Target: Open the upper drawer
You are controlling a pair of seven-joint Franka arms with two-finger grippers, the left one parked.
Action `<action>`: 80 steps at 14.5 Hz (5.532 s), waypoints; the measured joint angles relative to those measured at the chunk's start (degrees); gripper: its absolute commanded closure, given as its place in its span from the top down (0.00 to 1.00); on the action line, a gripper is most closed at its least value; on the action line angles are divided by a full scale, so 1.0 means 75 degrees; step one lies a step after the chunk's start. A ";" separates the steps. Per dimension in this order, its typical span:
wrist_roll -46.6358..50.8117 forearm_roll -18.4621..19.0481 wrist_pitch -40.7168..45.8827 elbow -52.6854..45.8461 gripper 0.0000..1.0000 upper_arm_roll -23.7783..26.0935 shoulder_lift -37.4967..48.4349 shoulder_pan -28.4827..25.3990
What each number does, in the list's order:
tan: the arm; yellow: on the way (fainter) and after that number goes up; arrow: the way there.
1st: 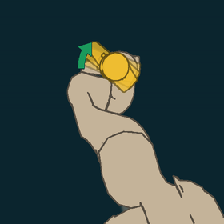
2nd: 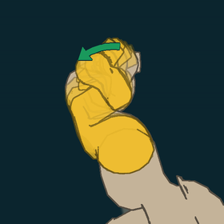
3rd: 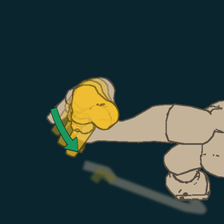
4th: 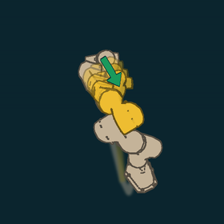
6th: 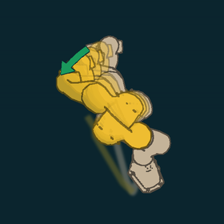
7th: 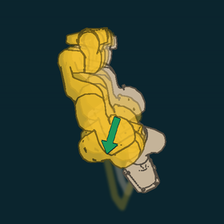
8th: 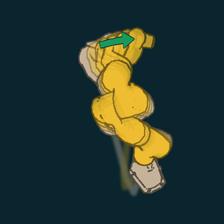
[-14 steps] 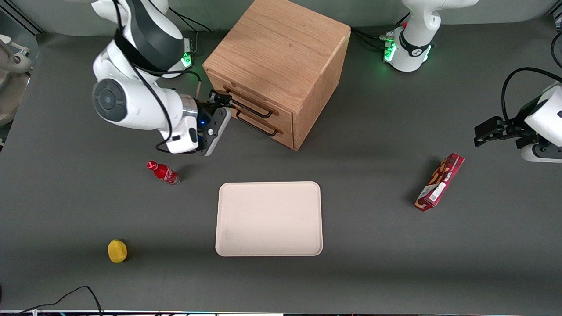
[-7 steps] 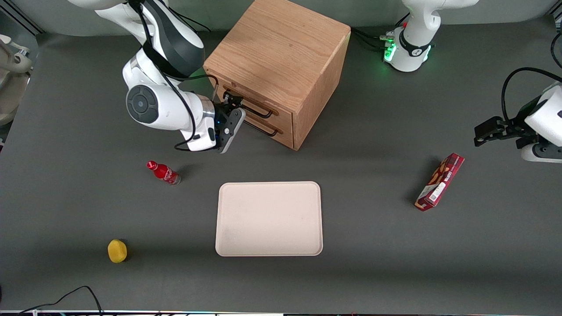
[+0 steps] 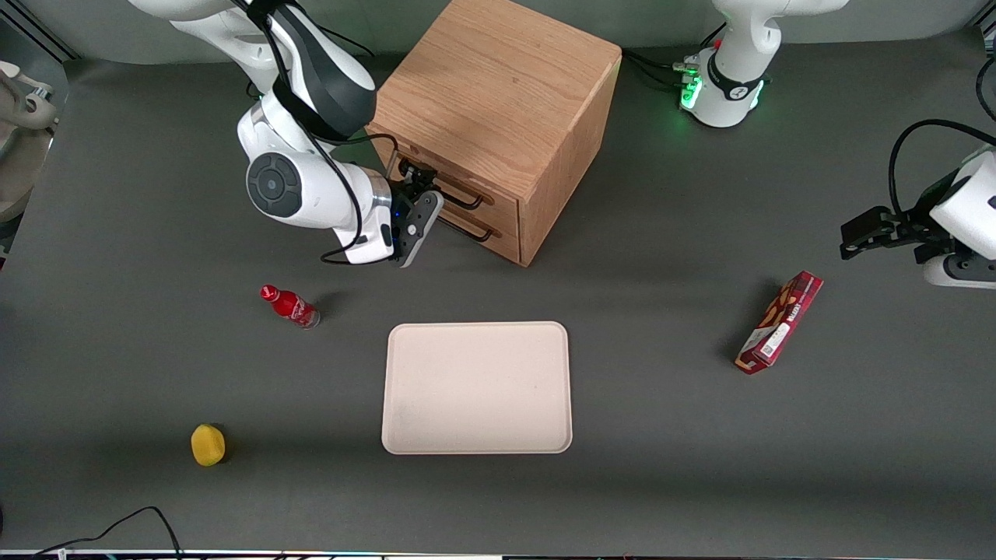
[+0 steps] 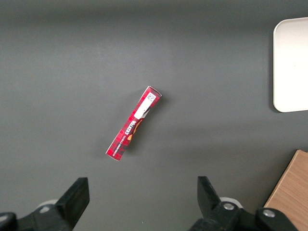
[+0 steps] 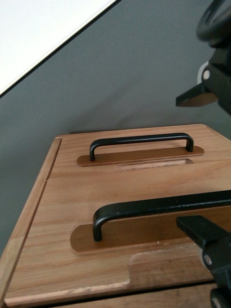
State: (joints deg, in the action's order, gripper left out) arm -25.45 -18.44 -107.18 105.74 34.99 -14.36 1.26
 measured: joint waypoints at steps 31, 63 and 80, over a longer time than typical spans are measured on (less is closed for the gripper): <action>-0.0004 0.0611 -0.0682 0.0093 1.00 -0.0131 -0.0161 0.0172; -0.0491 0.2326 0.0353 -0.2163 1.00 -0.1095 -0.1619 0.0175; -0.0571 0.2706 0.0526 -0.3332 1.00 -0.1171 -0.2465 0.0166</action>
State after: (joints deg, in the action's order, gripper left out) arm -29.73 1.86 -103.23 80.75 26.21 -32.85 2.51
